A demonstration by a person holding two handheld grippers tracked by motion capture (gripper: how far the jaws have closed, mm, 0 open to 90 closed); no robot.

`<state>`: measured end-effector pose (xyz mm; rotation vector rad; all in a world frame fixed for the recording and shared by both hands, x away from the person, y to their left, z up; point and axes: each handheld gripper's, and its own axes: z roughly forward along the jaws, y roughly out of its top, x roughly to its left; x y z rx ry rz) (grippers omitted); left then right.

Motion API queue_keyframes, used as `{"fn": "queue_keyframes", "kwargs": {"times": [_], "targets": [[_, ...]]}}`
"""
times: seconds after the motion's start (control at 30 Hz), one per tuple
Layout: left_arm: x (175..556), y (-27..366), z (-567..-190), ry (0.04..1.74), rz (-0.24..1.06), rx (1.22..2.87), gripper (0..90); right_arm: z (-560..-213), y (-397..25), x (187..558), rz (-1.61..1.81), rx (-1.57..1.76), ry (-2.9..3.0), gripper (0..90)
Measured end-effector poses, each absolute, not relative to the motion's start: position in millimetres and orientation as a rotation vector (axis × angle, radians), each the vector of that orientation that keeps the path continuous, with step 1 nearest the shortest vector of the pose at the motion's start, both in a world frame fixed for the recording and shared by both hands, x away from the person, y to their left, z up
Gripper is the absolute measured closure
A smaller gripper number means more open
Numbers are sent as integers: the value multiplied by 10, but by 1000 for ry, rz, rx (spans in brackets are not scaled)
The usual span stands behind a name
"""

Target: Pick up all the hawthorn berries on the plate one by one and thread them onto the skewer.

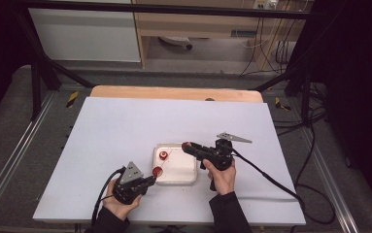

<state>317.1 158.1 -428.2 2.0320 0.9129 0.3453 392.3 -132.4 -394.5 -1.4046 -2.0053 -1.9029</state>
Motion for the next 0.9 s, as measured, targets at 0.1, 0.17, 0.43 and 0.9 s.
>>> {"fn": "queue_keyframes", "kwargs": {"times": [0.1,0.17,0.43,0.9], "targets": [[3181,1523,-4264,910,346,2023,880,-3935,-1320,3926,-1959,-1412,-1967,625],[3192,1491,-4256,900,343,2011,880,-3925,-1319,3927,-1990,-1424,-1943,626],[3205,1402,-4208,910,326,1975,880,-3909,-1308,3932,-2108,-1448,-1859,626],[3271,1219,-4159,933,292,1918,879,-3917,-1274,3956,-2247,-1475,-1708,627]]}}
